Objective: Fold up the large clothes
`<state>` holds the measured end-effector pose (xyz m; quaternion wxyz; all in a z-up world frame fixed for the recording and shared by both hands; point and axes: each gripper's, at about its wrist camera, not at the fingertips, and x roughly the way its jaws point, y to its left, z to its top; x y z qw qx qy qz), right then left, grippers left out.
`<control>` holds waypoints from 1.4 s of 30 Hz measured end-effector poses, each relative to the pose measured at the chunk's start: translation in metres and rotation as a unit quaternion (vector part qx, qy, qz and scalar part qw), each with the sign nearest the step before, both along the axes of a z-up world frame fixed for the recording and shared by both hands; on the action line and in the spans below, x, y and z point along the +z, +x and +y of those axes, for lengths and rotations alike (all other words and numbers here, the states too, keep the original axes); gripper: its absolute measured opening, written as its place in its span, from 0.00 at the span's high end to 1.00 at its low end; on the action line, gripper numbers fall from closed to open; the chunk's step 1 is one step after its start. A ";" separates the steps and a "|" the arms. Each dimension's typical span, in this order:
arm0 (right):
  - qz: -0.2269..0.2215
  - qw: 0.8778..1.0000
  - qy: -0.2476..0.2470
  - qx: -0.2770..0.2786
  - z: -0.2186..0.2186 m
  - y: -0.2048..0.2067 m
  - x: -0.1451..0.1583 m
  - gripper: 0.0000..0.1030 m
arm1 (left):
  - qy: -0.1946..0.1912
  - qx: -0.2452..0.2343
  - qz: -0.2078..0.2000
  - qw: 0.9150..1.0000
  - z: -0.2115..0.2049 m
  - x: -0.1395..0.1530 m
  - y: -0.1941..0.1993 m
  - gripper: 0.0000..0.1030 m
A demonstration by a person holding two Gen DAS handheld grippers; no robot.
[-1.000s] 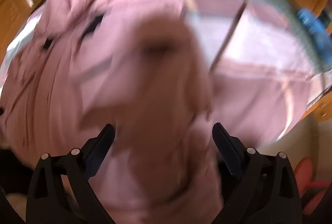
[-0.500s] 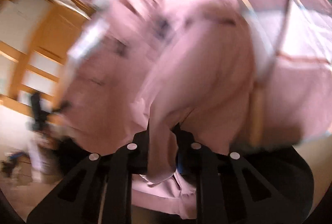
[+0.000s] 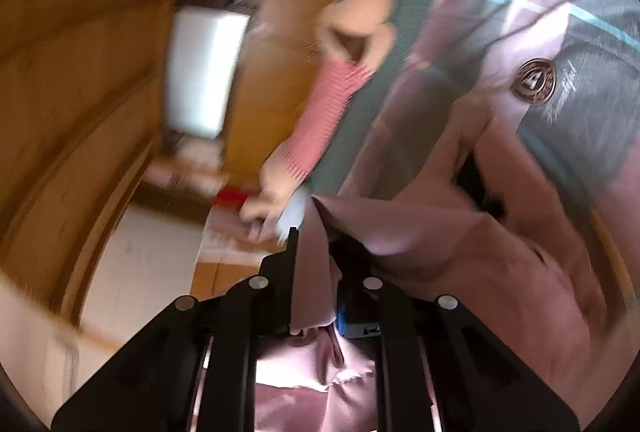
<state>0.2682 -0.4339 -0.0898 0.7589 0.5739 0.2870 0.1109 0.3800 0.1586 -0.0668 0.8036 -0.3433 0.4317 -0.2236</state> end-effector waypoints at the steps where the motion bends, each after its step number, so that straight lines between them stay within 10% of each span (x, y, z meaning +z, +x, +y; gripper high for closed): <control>1: 0.024 1.000 0.003 -0.019 -0.006 0.024 -0.018 0.85 | -0.004 0.011 0.016 1.000 -0.002 -0.012 0.025 0.79; 5: 0.119 0.992 0.008 -0.042 -0.013 0.077 -0.100 0.82 | 0.010 0.039 0.109 0.993 -0.016 -0.094 0.101 0.77; 10: 0.123 0.990 0.072 -0.015 -0.020 0.085 -0.152 0.73 | -0.045 0.047 0.149 0.987 -0.013 -0.164 0.116 0.75; 13: 0.108 0.989 0.101 0.002 -0.033 0.075 -0.140 0.59 | -0.116 0.068 0.144 0.980 0.014 -0.152 0.102 0.69; 15: 0.083 0.994 0.075 -0.003 -0.039 0.058 -0.110 0.43 | -0.141 0.077 0.111 0.981 0.031 -0.123 0.085 0.47; 17: 0.064 0.998 0.005 -0.026 -0.035 0.038 -0.076 0.13 | -0.048 0.135 0.025 0.989 0.047 -0.065 0.039 0.03; 19: 0.028 0.989 -0.114 -0.085 -0.027 0.011 -0.031 0.01 | 0.040 0.159 -0.031 0.986 0.049 -0.026 -0.004 0.02; 24: -0.048 0.931 -0.361 -0.043 0.062 -0.066 0.045 0.04 | 0.130 0.107 -0.075 0.983 0.013 0.013 -0.096 0.11; 26: -0.048 0.897 -0.438 0.040 0.125 -0.081 0.042 0.20 | 0.190 0.088 -0.109 0.972 -0.020 0.011 -0.124 0.15; 29: -0.031 0.863 -0.470 0.180 0.208 -0.088 0.012 0.48 | 0.273 0.036 -0.096 0.956 -0.067 -0.020 -0.127 0.53; 32: -0.020 0.830 -0.512 0.220 0.263 -0.061 -0.015 0.53 | 0.296 -0.001 -0.072 0.952 -0.092 -0.049 -0.120 0.64; 34: -0.003 0.824 -0.529 0.202 0.274 -0.020 -0.025 0.53 | 0.338 0.008 -0.070 0.938 -0.100 -0.060 -0.118 0.57; 38: 0.064 0.843 -0.516 0.134 0.257 0.085 -0.053 0.54 | 0.345 0.021 -0.060 0.936 -0.101 -0.072 -0.099 0.43; 42: 0.080 0.814 -0.562 0.122 0.271 0.124 -0.062 0.50 | 0.360 0.027 -0.055 0.931 -0.101 -0.086 -0.078 0.34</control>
